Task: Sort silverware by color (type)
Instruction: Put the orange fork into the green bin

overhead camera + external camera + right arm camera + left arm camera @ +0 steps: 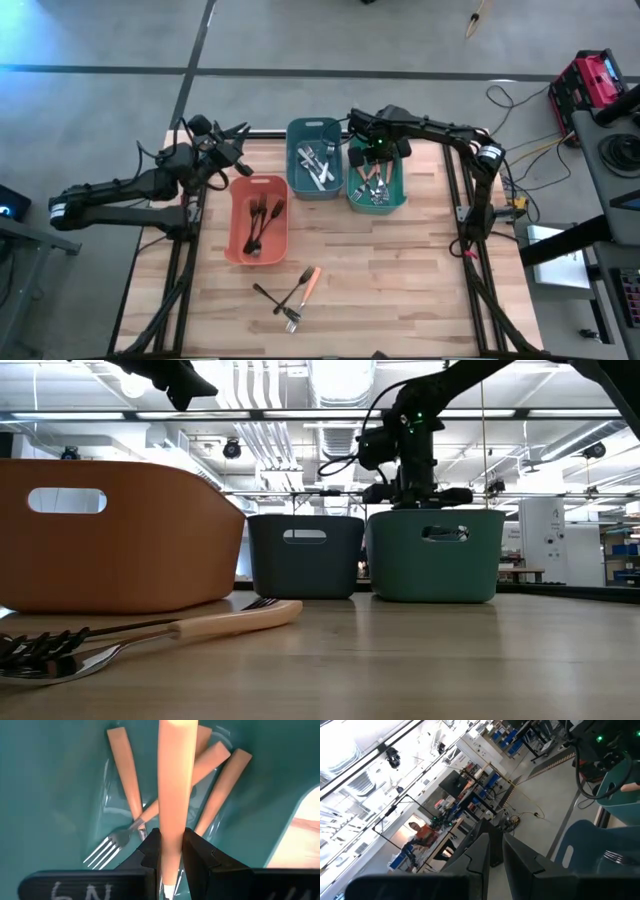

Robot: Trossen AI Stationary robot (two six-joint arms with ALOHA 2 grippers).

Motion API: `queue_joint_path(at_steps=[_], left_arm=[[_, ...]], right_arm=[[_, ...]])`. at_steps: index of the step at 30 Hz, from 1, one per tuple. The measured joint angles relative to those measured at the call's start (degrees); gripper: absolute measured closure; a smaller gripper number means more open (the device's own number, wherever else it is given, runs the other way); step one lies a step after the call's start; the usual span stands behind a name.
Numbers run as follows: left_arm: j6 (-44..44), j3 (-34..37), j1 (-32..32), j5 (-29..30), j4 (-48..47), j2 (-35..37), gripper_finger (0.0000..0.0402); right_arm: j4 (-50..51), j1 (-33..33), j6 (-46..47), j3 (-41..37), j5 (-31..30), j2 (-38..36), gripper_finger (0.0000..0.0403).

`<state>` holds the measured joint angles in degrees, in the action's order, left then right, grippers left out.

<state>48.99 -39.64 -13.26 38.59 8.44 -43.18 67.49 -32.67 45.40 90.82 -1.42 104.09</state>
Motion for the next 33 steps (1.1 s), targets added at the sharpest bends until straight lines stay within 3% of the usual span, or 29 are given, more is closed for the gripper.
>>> queue_joint_path(at_steps=[11, 33], left_arm=[[0.0, 0.0, 0.0, 2.8, 0.0, 0.3, 0.0366], [0.0, 0.0, 0.0, 2.8, 0.0, 0.3, 0.0366]], right_arm=[[-0.7, -1.2, -1.2, -1.6, -0.7, -0.4, 0.0361], [-11.7, -3.8, 3.5, -15.7, 0.4, -7.3, 0.0361]])
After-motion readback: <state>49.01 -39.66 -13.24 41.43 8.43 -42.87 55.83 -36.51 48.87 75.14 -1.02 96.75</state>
